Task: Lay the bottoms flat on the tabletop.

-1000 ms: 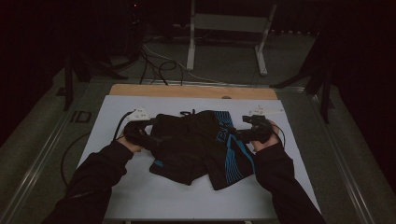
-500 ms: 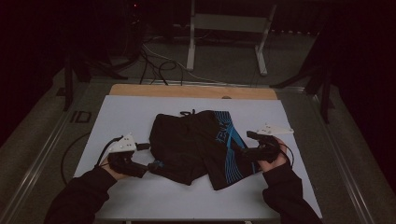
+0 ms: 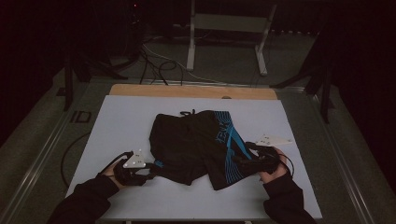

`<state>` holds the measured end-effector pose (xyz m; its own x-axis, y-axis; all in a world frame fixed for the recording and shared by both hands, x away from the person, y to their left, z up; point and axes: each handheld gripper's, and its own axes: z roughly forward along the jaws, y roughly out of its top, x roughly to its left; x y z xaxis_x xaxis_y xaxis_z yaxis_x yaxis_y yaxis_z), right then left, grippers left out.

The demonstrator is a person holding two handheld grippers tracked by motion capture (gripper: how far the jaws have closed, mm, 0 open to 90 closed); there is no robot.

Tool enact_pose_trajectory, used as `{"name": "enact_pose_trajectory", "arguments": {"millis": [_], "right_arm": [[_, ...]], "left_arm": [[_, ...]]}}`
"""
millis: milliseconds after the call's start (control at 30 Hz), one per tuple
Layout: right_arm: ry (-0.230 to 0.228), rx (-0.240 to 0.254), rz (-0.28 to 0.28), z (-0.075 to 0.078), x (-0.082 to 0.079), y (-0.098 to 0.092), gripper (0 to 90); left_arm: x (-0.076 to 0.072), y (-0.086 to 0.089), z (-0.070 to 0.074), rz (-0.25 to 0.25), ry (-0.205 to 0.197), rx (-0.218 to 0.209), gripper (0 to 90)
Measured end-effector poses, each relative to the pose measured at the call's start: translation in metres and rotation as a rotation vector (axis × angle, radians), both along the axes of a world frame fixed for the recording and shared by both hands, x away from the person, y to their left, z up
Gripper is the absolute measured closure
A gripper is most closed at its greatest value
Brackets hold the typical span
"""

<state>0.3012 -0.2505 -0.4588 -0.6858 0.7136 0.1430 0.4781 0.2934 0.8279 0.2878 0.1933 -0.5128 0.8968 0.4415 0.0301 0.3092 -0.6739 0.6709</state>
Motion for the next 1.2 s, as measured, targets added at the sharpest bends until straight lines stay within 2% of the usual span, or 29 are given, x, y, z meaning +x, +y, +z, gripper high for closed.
{"name": "enact_pose_trajectory", "arguments": {"millis": [167, 267, 367, 467, 500, 533, 600, 667, 933, 1033, 1067, 1100, 1133, 1167, 1200], "right_arm": [[-0.001, 0.005, 0.004, 0.000, 0.000, 0.003, 13.8], [-0.005, 0.006, 0.001, 0.001, -0.001, 0.003, 13.8], [-0.008, 0.008, 0.002, 0.002, -0.001, 0.002, 13.8], [-0.009, 0.008, -0.001, 0.002, -0.001, 0.001, 13.8], [-0.009, 0.008, -0.001, 0.002, -0.001, 0.001, 13.8], [-0.012, 0.009, -0.003, 0.003, -0.002, 0.000, 13.8], [-0.016, 0.008, -0.002, 0.003, -0.002, 0.000, 13.8], [-0.018, 0.009, -0.004, 0.004, -0.003, -0.001, 13.8], [-0.022, 0.007, -0.003, 0.007, -0.005, -0.001, 13.8], [-0.019, 0.013, -0.003, 0.006, -0.005, -0.001, 13.8], [-0.018, 0.010, -0.006, 0.007, -0.005, 0.000, 13.8], [-0.022, 0.010, -0.003, 0.006, -0.006, 0.000, 13.8], [-0.019, 0.009, -0.001, 0.006, -0.006, 0.000, 13.8], [-0.019, 0.009, -0.001, 0.006, -0.006, 0.000, 13.8], [-0.020, 0.010, 0.002, 0.006, -0.006, 0.001, 13.8]], "left_arm": [[0.000, -0.003, -0.002, 0.013, -0.010, 0.025, 81.6], [-0.003, -0.005, -0.001, 0.003, -0.006, 0.026, 86.6], [-0.010, -0.007, 0.005, -0.005, -0.028, 0.033, 87.3], [-0.018, -0.007, 0.017, -0.014, -0.034, 0.025, 87.4], [-0.018, -0.007, 0.017, -0.014, -0.034, 0.025, 87.4], [-0.026, -0.008, 0.024, -0.022, -0.040, 0.023, 87.4], [-0.026, -0.008, 0.024, -0.022, -0.040, 0.023, 87.4], [-0.044, -0.011, 0.034, -0.061, -0.047, 0.045, 87.3], [-0.066, -0.004, 0.034, -0.054, -0.033, 0.031, 87.0], [-0.072, -0.005, 0.031, -0.072, -0.002, 0.023, 85.3], [-0.073, -0.005, 0.030, -0.076, -0.007, 0.028, 83.1], [-0.074, -0.005, 0.029, -0.072, -0.022, 0.031, 79.1], [-0.074, -0.004, 0.029, -0.058, -0.040, 0.033, 71.6], [-0.074, -0.004, 0.029, -0.058, -0.040, 0.033, 61.7], [-0.074, -0.003, 0.030, -0.040, -0.048, 0.026, 61.7]]}}
